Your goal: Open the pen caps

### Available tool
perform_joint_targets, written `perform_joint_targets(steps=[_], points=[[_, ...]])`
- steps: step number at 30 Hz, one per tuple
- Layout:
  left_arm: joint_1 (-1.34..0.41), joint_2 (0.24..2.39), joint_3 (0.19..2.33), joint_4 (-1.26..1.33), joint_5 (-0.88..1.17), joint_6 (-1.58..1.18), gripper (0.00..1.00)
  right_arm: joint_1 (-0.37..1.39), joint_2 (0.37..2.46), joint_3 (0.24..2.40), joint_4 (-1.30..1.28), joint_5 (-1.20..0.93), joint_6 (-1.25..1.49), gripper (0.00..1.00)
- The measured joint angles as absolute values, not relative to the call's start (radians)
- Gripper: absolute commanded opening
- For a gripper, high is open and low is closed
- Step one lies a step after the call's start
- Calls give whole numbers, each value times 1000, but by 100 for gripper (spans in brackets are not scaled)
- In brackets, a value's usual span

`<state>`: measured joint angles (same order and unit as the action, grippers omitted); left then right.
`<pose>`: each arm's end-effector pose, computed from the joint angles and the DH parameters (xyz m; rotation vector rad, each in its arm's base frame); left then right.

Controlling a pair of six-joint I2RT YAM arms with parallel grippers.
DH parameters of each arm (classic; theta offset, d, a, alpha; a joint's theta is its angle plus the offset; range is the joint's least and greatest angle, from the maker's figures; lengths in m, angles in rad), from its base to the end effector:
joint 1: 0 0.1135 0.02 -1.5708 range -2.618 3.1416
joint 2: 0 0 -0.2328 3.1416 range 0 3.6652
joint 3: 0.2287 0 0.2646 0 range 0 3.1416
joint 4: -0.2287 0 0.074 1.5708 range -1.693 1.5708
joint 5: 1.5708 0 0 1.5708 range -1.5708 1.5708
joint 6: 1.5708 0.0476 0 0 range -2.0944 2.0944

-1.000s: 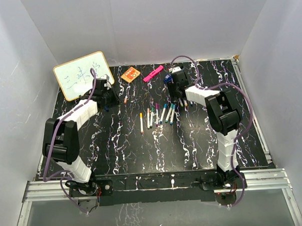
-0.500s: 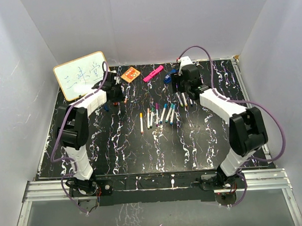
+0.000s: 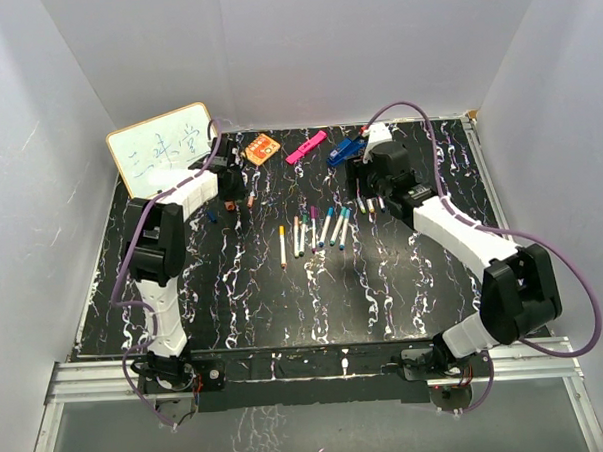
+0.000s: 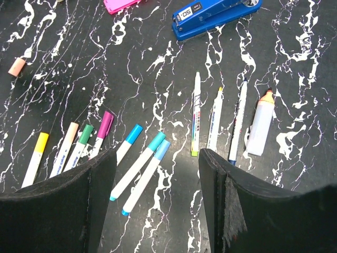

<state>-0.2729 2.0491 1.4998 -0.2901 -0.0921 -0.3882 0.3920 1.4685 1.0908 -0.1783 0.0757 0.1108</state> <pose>0.4435 -0.1196 0.1464 -0.1816 2.4078 -0.1948 0.3351 0.1346 0.2417 -0.2543 2.1175 0.2167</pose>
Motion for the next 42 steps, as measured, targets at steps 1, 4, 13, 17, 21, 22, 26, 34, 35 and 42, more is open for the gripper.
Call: perform_joint_targets(steps=[1,4,13,17,21,22,26,34,35,42], points=[[-273,2054,1502,-295,-95,-387,0,392,1459,1088,-180,75,112,62],[-273,2071,1512,-306,-102,-385,0,394,1438,1081,-186,72,117,62],[-273,2091,1528,-323,-122,-385,0,418,1417,1052,-191,60,138,62],[-273,2093,1532,-326,-126,-385,1,436,1416,1040,-200,60,142,62],[-273,2105,1539,-332,-130,-385,4,452,1416,1032,-209,60,149,62],[-273,2106,1539,-334,-131,-385,4,455,1416,1032,-209,60,152,63],[-273,2106,1541,-346,-132,-385,8,461,1416,1032,-209,61,158,63],[-273,2106,1544,-352,-133,-385,24,469,1416,1017,-208,62,163,63],[-273,2106,1544,-354,-133,-385,26,471,1416,1016,-213,63,164,63],[-273,2106,1544,-358,-136,-385,29,472,1415,1014,-212,69,169,63]])
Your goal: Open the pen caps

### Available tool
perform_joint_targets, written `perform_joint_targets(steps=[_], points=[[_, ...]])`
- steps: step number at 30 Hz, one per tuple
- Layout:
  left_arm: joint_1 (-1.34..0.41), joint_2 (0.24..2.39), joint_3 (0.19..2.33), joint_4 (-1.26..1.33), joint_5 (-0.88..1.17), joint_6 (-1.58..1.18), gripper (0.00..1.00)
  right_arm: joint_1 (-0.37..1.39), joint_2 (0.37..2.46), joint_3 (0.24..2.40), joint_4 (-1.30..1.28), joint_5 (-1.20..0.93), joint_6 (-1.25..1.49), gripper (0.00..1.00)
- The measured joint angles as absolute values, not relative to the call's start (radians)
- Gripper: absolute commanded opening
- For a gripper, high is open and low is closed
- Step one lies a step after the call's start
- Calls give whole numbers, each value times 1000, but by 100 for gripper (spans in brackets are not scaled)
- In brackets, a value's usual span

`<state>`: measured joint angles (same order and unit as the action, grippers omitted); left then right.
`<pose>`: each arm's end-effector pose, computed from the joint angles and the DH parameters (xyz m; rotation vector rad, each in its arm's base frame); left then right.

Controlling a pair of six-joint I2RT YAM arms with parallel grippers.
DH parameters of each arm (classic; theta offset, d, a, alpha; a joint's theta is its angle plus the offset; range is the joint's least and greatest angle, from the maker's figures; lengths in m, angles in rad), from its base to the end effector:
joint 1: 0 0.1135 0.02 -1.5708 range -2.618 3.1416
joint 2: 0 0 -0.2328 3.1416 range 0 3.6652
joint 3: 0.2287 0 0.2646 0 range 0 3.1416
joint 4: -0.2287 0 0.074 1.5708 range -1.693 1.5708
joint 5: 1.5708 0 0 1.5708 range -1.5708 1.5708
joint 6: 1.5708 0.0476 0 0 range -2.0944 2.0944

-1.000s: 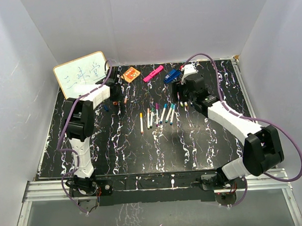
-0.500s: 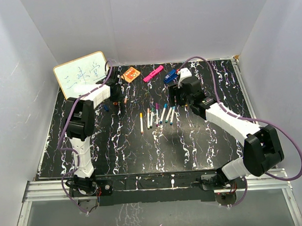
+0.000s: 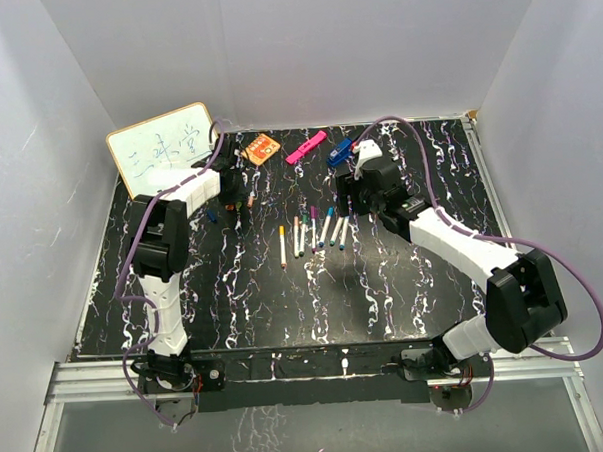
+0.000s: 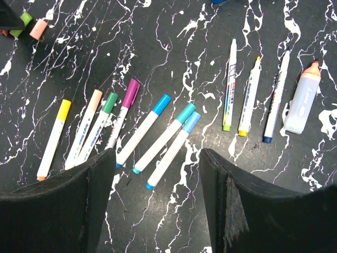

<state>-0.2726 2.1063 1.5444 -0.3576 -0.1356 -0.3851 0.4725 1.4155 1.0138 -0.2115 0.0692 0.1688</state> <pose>0.4470 -0.1183 0.1308 -0.1963 2.4739 -0.1111 0.3078 0.1536 0.2280 -0.2932 2.1772 0.2872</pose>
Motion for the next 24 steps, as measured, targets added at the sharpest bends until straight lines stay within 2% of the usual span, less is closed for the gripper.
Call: perform_joint_targets(steps=[7,12,19,24], points=[[-272,2104,1545,-360,-144,-385,44,477,1428,1004,-230,79,208,64],[-272,2052,1541,-341,-144,-392,58,493,1513,1011,-274,115,270,62],[-272,1704,1398,-186,-94,-403,68,527,1637,1044,-361,177,347,58],[-272,1452,1271,-51,-34,-432,70,536,1649,1057,-395,205,384,56]])
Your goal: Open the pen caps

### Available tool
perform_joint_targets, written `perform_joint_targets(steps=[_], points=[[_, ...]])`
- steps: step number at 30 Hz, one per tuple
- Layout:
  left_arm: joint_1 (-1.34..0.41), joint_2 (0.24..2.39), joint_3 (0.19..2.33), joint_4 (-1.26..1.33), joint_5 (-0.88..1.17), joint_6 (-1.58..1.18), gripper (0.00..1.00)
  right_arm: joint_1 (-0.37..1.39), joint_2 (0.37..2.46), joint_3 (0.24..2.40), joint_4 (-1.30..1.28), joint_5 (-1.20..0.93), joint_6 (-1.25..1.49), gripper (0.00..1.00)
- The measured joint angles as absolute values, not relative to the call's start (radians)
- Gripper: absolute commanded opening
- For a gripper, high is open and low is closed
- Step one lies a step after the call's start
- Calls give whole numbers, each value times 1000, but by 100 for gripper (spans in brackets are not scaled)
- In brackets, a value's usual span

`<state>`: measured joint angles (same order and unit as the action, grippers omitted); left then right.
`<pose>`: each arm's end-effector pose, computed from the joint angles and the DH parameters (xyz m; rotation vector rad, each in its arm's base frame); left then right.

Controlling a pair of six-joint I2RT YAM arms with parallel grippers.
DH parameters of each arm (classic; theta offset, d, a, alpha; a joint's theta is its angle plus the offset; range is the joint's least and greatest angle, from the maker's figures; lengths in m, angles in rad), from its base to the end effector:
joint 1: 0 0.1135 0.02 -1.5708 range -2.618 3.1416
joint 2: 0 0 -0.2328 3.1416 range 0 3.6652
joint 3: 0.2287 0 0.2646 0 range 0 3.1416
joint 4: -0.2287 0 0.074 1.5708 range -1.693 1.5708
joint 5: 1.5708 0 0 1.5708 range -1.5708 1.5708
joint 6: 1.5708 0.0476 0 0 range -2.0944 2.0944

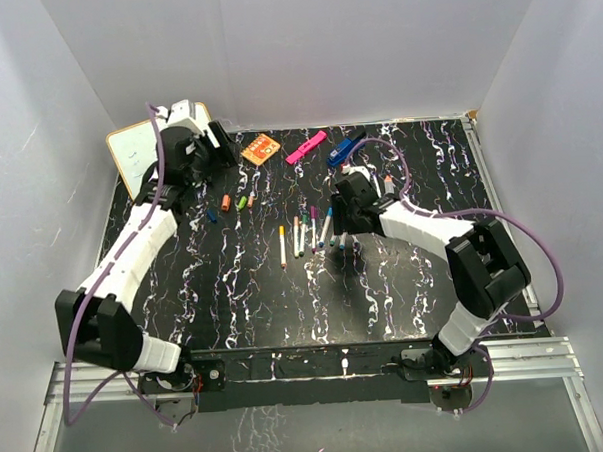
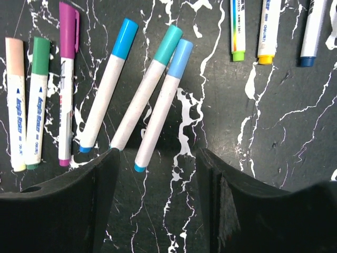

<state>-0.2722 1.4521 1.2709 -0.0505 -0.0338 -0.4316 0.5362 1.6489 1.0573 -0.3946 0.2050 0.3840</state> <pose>0.3617 -0.0993 0.3293 -0.1698 1.8194 -0.4695 0.3076 0.1715 0.1511 -0.1142 2.5267 0.1048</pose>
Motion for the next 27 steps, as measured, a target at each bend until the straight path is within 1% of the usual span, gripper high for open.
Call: perform_joint_targets(steps=[5,10,27], points=[[-272,1343,1129,15,31,-476,71,536,1685,1085,-395,226,404,53],[-272,1308,1026,19,67,-507,71,536,1731,1100,-403,242,419,49],[-272,1257,998,30,91,-524,72,536,1848,1166,-427,272,429,40]])
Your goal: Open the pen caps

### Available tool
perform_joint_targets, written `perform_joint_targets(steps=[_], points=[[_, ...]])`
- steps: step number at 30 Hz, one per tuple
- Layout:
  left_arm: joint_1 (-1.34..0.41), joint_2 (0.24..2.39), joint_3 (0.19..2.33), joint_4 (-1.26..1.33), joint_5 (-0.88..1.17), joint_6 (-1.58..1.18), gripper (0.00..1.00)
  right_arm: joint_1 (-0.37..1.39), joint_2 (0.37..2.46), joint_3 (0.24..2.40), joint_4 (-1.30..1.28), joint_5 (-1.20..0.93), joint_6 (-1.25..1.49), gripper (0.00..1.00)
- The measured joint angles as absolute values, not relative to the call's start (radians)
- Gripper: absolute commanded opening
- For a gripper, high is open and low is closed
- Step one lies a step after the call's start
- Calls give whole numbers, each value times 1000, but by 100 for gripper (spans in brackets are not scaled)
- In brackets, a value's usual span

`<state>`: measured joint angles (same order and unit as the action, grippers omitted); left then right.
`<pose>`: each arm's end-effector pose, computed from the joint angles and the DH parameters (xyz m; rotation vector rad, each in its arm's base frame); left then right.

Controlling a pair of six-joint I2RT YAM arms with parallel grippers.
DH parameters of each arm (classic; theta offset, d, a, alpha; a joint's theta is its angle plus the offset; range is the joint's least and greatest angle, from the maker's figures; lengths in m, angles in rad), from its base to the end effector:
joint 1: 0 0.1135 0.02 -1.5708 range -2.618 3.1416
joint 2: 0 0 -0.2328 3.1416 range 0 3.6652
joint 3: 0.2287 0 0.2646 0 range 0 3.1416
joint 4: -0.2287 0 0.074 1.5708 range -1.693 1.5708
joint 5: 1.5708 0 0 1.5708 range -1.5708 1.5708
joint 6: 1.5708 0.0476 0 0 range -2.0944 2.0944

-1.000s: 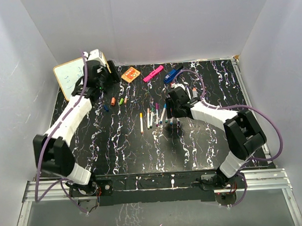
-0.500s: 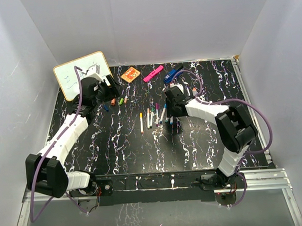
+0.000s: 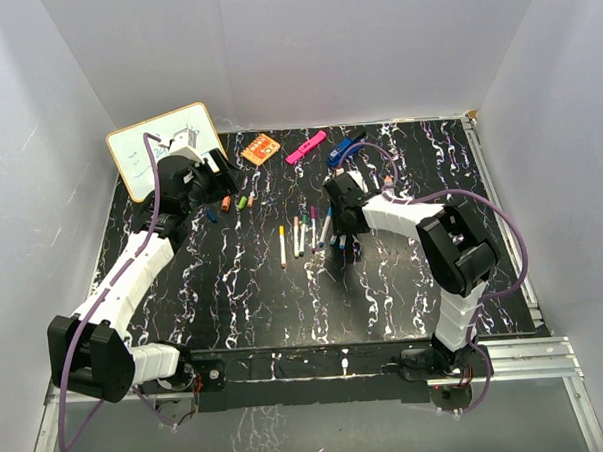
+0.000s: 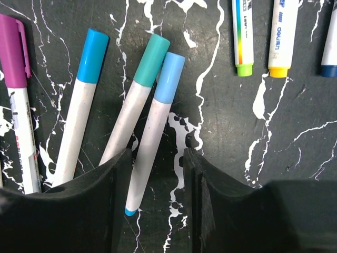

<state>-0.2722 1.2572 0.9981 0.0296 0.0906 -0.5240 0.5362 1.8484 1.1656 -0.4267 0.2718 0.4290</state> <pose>0.3175 -0.0931 0.2993 -0.1659 1.8395 -0.6448 0.3288 0.1806 0.1140 -0.0561 2.6109 -0.0317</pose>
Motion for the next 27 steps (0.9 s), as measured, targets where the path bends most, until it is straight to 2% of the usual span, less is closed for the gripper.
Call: perform_joint_targets(steps=[10,21,27], points=[[-272,1257,998,30,94,-525,72,533,1861,1182,-443,278,448,26],[-272,1251,984,35,111,-537,72,493,1835,1140,-414,255,473,1],[-272,1250,926,109,173,-585,73,476,1798,1096,-415,260,474,0]])
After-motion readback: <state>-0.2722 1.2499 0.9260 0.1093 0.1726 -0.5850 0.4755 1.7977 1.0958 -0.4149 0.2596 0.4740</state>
